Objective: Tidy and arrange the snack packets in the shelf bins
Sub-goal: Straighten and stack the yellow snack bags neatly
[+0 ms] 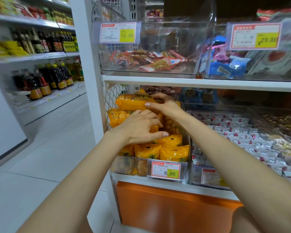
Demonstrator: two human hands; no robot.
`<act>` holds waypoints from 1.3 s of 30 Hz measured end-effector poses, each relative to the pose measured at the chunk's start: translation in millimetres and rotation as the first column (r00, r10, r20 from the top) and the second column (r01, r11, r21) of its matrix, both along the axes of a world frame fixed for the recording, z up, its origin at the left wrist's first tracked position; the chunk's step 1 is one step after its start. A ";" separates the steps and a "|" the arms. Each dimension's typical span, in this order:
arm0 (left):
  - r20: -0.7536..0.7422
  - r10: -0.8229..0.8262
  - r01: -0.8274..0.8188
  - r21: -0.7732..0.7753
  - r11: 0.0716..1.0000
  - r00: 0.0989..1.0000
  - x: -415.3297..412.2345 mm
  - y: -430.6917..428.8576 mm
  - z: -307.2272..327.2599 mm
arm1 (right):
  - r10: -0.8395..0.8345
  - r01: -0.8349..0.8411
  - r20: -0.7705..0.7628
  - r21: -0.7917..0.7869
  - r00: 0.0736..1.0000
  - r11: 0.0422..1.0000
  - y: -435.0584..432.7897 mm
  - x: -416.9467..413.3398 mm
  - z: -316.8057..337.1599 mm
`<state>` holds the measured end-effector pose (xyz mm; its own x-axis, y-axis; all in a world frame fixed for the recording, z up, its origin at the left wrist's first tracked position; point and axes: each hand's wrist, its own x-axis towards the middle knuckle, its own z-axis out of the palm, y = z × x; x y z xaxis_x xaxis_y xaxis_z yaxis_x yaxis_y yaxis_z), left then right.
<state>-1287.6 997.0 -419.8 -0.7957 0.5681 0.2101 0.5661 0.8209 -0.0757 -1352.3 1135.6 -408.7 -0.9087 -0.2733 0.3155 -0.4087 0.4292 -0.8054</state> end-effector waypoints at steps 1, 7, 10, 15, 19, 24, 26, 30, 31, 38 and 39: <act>-0.025 -0.011 0.011 0.003 1.000 1.000 0.7 -0.4 -0.5 | 0.037 -0.038 0.024 0.043 0.999 0.998 1.7 1.5 1.9; -0.120 -0.006 0.008 0.015 1.000 0.993 0.7 -2.9 0.2 | 0.100 -0.103 0.036 0.092 0.994 0.990 27.5 -5.1 6.8; -0.086 -0.005 0.008 0.038 0.999 0.996 -0.5 -5.2 0.6 | -0.023 0.025 -0.008 0.189 1.000 0.982 56.9 -17.8 6.7; -0.092 -0.013 0.018 0.054 0.998 0.996 -4.3 -13.0 -1.8 | 0.060 -0.119 0.108 0.714 0.992 0.690 74.1 -31.5 5.7; -0.105 -0.017 0.022 0.050 0.998 0.994 -4.7 -13.6 -4.9 | 0.042 -0.170 0.168 0.897 0.985 0.409 55.4 -39.1 4.2; -0.108 -0.027 0.033 0.055 0.998 0.994 -6.3 -13.3 -6.8 | 0.019 -0.141 0.142 0.943 0.990 0.303 46.4 -44.5 -7.8; -0.111 -0.028 0.034 0.048 0.998 0.993 -6.9 -13.0 -7.1 | 0.000 -0.128 0.134 0.948 0.991 0.291 42.7 -44.5 -8.7; -0.109 -0.027 0.031 0.040 0.999 0.994 -7.1 -12.4 -7.1 | -0.012 -0.216 0.256 0.842 0.967 0.493 45.8 -39.2 -6.8; -0.107 -0.027 0.031 0.041 0.999 0.994 -6.7 -12.1 -7.1 | -0.016 -0.222 0.271 0.819 0.963 0.529 47.1 -37.4 -6.7; -0.097 -0.016 0.020 0.040 0.999 0.995 -6.1 -10.7 -5.6 | -0.012 -0.204 0.258 0.787 0.966 0.582 44.2 -33.6 -2.7; -0.095 -0.015 0.019 0.039 0.999 0.995 -6.2 -10.8 -5.5 | -0.018 -0.197 0.256 0.783 0.966 0.590 43.9 -34.2 -1.3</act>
